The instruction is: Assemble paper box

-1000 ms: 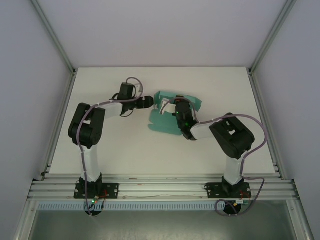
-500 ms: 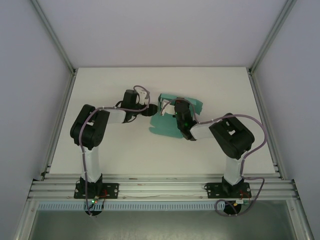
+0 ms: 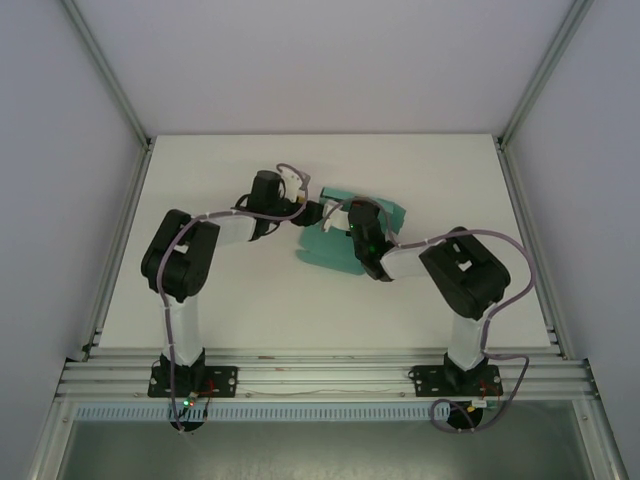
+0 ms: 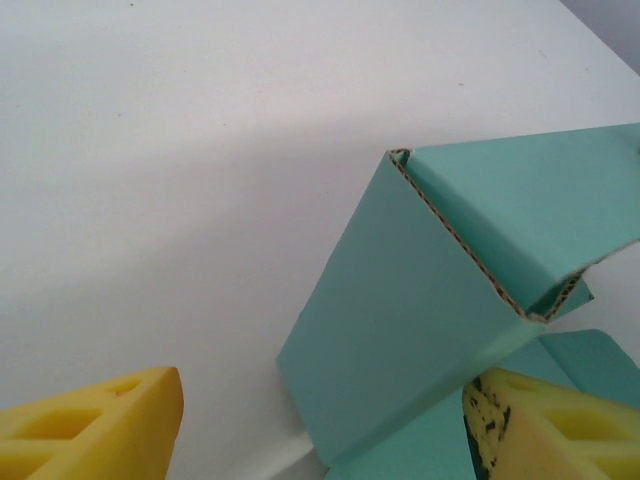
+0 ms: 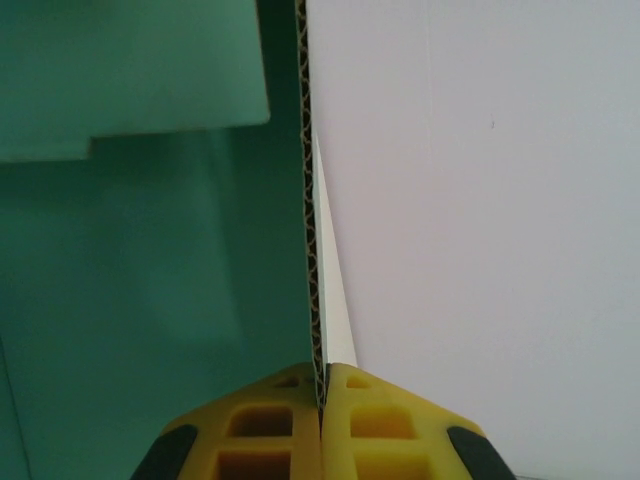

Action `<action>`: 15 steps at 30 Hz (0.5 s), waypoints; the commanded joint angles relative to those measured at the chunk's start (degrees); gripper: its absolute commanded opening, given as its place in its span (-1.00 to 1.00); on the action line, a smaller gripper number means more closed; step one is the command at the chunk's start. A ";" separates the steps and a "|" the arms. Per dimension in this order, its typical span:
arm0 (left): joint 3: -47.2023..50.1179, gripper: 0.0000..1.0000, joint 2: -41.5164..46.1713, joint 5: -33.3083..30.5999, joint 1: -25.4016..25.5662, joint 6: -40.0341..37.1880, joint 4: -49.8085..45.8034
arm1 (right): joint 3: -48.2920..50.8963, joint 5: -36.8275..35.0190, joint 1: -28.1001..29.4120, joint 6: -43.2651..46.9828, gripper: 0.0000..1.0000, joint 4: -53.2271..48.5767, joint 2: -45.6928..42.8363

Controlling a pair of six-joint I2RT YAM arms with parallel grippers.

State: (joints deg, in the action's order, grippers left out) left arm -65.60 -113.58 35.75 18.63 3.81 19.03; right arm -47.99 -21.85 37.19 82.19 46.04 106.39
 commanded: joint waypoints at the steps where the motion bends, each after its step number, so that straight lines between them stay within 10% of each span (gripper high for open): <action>1: -3.09 0.39 -1.19 -1.59 1.33 -3.12 -3.77 | 0.47 2.37 0.88 -4.37 -1.00 -7.28 -2.98; 15: 1.71 -0.65 0.66 -19.70 5.91 -4.21 -2.98 | 0.08 7.35 1.80 -15.67 -0.87 -17.49 -7.07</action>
State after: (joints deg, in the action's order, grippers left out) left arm -66.08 -113.58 25.63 23.49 0.71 17.47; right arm -47.94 -18.00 38.00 73.23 35.44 101.73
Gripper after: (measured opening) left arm 0.204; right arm 0.050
